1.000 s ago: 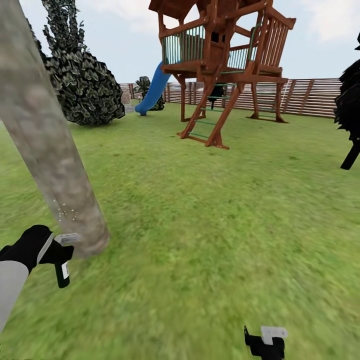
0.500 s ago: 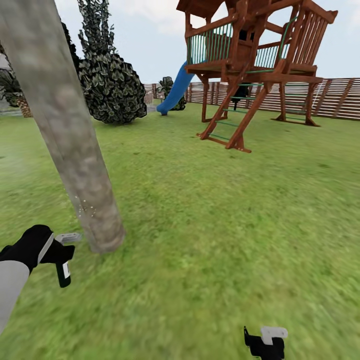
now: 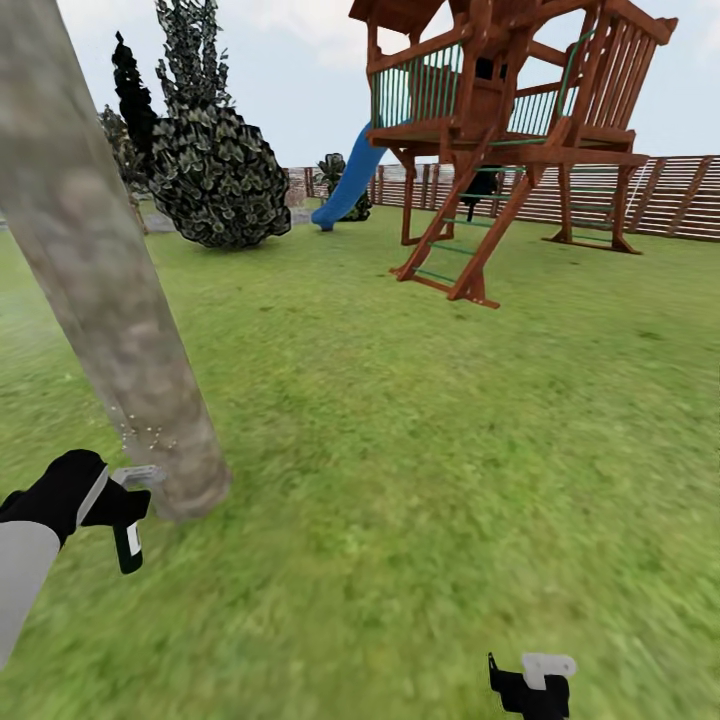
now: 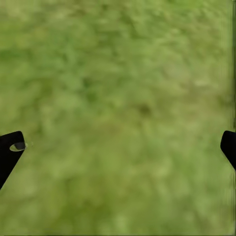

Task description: In the garden, pick up the pesticide atomizer on the floor and spray pesticide onto both trees until each tree trunk is fully covered.

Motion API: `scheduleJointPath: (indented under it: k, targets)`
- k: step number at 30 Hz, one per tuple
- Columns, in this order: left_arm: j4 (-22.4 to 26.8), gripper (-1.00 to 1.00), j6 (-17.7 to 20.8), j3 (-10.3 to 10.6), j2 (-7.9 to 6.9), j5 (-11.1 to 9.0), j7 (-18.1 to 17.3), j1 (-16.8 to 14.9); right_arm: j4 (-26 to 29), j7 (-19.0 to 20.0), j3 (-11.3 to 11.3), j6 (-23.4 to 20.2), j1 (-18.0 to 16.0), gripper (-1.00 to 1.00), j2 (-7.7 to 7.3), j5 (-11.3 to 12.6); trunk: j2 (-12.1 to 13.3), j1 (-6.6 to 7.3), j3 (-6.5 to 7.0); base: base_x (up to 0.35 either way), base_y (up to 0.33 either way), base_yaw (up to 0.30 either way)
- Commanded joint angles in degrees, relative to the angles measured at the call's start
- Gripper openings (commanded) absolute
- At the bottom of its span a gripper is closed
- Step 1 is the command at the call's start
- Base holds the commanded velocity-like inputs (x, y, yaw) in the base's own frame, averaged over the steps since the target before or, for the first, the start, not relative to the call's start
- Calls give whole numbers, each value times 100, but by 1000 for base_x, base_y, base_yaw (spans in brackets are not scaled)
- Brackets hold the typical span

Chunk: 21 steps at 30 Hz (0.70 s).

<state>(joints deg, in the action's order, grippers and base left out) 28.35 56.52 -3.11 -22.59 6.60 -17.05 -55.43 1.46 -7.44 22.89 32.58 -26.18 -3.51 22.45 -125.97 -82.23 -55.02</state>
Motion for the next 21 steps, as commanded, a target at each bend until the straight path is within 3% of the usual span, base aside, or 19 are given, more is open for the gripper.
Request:
scheduleJointPath:
  k: [1, 9, 17, 21]
  targets:
    - [9, -100, 25, -32, 5, 61, -46, -3, 4, -30, 49, 2, -1, 100, 0, 23, -2, 0, -5, 98, -262, 0]
    - [11, -100, 25, -31, 9, 54, -44, -3, 4, -30, 55, 2, -1, 100, 8, 23, -2, 0, -5, 134, -262, 46]
    - [29, -100, 17, -25, 9, 48, -48, -3, 7, -32, 50, 2, -1, 100, 2, 23, -2, 0, -5, 169, -250, 271]
    - [350, -100, -2, -5, 9, 48, -59, -3, 4, -34, 50, 2, -2, 100, 3, 23, -2, 0, -5, 145, -252, 276]
